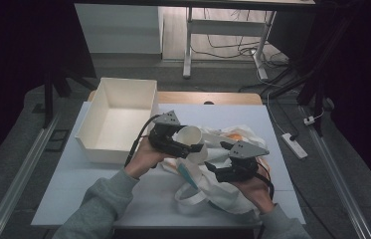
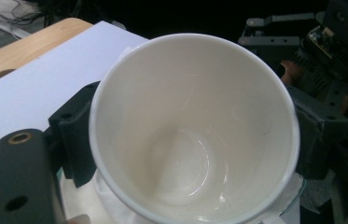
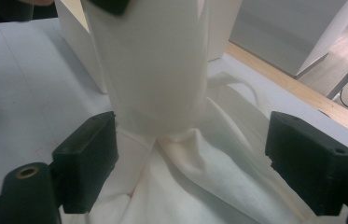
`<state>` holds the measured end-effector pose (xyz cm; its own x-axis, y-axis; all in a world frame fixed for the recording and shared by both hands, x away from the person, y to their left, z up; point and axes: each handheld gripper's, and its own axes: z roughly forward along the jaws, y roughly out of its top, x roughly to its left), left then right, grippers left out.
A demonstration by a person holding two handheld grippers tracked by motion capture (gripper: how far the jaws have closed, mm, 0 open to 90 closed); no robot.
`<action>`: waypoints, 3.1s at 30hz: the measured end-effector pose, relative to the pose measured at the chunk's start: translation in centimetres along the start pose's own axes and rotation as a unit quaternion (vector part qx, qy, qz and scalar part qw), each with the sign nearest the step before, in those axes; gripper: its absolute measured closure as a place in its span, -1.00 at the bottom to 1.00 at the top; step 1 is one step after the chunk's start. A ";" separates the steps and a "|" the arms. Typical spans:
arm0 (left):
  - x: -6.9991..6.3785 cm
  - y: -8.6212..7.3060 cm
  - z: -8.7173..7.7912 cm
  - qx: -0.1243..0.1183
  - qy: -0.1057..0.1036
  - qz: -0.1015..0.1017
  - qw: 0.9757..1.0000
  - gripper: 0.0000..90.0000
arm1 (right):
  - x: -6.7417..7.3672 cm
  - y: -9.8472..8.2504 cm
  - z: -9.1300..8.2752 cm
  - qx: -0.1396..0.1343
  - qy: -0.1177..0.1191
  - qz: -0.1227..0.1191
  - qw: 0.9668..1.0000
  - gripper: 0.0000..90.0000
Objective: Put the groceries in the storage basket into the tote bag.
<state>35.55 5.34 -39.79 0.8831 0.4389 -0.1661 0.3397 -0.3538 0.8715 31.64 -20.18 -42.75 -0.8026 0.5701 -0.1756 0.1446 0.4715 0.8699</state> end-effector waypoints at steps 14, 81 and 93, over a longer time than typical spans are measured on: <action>-1.2 0.0 2.1 0.020 -0.019 0.014 1.000 -0.58 | 1.5 0.9 2.1 0.010 -0.001 -0.020 1.000 -0.76; 2.5 -2.2 -3.2 0.019 0.086 -0.011 0.996 -0.69 | -2.2 -5.1 5.8 0.104 -0.011 0.041 0.994 -0.51; 2.6 -2.5 -3.4 0.020 0.090 -0.010 0.996 -0.68 | -2.7 -5.7 4.2 0.135 -0.017 0.054 0.989 -0.50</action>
<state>35.87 10.15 -40.80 0.8049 0.5857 -0.0957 0.3728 -0.3736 0.8494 35.40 -21.56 -49.14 -0.7545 0.6474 -0.1076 0.3817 0.5663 0.7305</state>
